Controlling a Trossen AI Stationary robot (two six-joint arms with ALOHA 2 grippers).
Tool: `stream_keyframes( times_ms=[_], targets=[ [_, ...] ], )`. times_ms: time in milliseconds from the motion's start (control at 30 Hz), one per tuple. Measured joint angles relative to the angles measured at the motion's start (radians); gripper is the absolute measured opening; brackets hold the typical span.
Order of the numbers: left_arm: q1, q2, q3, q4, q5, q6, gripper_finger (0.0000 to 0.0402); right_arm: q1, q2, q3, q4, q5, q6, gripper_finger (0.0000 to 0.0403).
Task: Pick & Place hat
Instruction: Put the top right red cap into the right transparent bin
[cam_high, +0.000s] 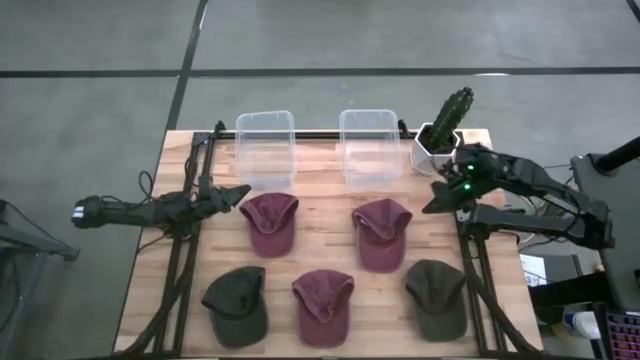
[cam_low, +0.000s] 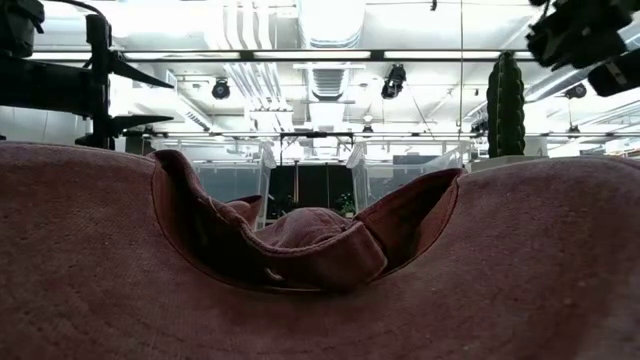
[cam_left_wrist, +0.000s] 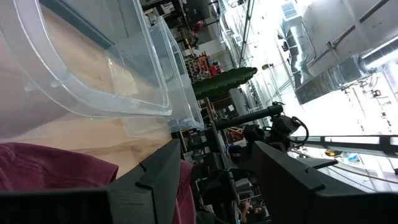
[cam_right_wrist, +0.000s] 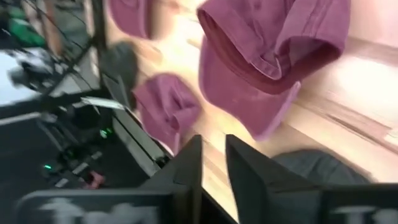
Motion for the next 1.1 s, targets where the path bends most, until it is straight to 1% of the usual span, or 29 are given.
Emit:
stream_keyframes(
  times_ms=[200, 333, 467, 733, 833, 900, 1100],
  targets=[
    [0.000, 0.000, 0.000, 0.000, 0.000, -0.015, 0.0193, 0.093, 0.140, -0.038, 0.007, -0.014, -0.025, 0.0163],
    [0.000, 0.000, 0.000, 0.000, 0.000, -0.011, 0.0193, 0.124, 0.226, -0.057, 0.009, -0.004, -0.026, 0.0193],
    [0.000, 0.000, 0.000, 0.000, -0.008, -0.013, 0.0193, 0.162, 0.311, -0.087, 0.033, 0.019, -0.054, 0.0200],
    [0.000, 0.000, 0.000, -0.001, -0.013, 0.008, 0.0193, 0.277, 0.444, -0.164, 0.191, 0.024, -0.024, 0.0201],
    [0.000, 0.000, 0.000, -0.001, -0.013, 0.007, 0.0193, 0.308, 0.485, -0.175, 0.225, 0.065, -0.024, 0.0201],
    [0.000, 0.000, 0.000, -0.001, -0.013, 0.007, 0.0193, 0.322, 0.510, -0.178, 0.251, 0.096, -0.024, 0.0201],
    [0.000, 0.000, 0.000, -0.001, -0.015, 0.008, 0.0193, 0.334, 0.551, -0.178, 0.373, 0.129, 0.011, 0.0197]
  ],
)
